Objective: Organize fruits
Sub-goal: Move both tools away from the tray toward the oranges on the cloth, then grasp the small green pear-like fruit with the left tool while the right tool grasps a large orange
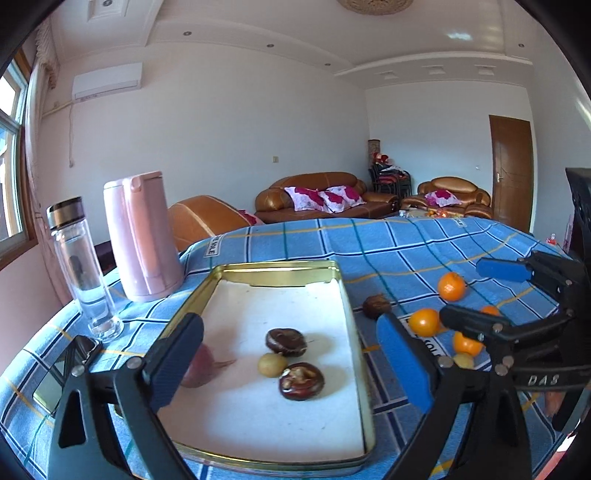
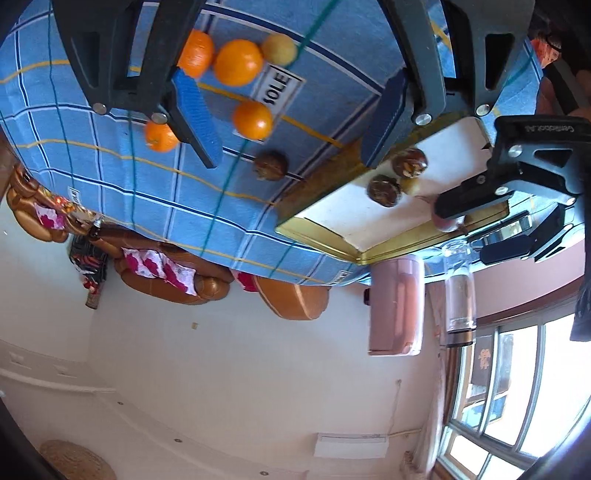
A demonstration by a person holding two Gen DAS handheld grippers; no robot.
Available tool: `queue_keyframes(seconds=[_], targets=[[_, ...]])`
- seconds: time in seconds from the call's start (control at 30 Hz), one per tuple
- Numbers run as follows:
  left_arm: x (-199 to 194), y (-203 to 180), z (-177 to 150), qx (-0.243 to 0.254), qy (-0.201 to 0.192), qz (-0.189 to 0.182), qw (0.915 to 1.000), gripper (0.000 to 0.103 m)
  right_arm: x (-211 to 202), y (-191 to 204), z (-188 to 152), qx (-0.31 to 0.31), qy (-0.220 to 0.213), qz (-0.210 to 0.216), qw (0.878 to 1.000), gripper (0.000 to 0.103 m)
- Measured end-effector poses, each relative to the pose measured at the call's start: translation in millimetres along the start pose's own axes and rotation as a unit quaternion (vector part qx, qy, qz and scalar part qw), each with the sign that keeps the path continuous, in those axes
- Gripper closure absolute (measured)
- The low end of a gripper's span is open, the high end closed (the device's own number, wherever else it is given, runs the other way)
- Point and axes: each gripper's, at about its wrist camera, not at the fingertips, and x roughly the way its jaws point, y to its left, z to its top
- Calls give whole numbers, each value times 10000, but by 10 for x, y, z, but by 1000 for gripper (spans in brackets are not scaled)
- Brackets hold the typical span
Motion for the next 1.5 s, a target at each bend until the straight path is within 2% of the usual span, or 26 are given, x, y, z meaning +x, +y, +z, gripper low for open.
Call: queue_keyframes(seconds=[0.17, 0.33, 0.43, 0.5, 0.63, 0.77, 0.87, 0.9, 0.93, 1.0, 1.07, 1.23, 1.47, 1.5], targets=[[73, -352, 20, 312, 55, -262, 9992, 6, -73, -458, -161, 495, 162, -517, 9973, 24], [177, -607, 13, 518, 205, -425, 9975, 6, -12, -673, -328, 846, 420, -603, 9937, 24], [214, -716, 12, 562, 304, -568, 9963, 6, 13, -749, -361, 997, 536, -484, 9924, 24], [253, -788, 6, 591, 428, -742, 9946, 6, 86, -767, -388, 1034, 782, -420, 9907, 24], [324, -915, -42, 649, 634, -932, 9915, 15, 160, -820, -441, 1207, 1021, -265, 9871, 26], [397, -999, -97, 669, 850, -1098, 9881, 16, 254, -788, -483, 1145, 1312, -87, 9847, 31], [453, -1035, -147, 652, 1030, -1226, 9849, 16, 268, -841, -504, 1318, 1332, 39, 9823, 32], [468, -1050, -155, 672, 1088, -1245, 9839, 18, 269, -866, -511, 1395, 1337, 109, 9811, 33], [473, -1053, -157, 673, 1106, -1275, 9834, 22, 263, -886, -519, 1457, 1321, 167, 9803, 39], [488, -1061, -167, 672, 1165, -1377, 9813, 25, 251, -900, -531, 1499, 1311, 176, 9798, 45], [533, -1106, -179, 773, 1315, -1427, 9779, 26, 245, -885, -530, 1467, 1322, 164, 9802, 45], [584, -1252, -205, 1080, 1510, -1615, 9693, 47, 232, -934, -535, 1565, 1347, 13, 9784, 46], [723, -1342, -242, 1188, 1917, -1842, 9567, 51, 330, -918, -550, 1492, 1616, 11, 9755, 46], [741, -1330, -242, 1141, 1964, -1866, 9558, 56, 333, -915, -549, 1481, 1625, -3, 9755, 46]])
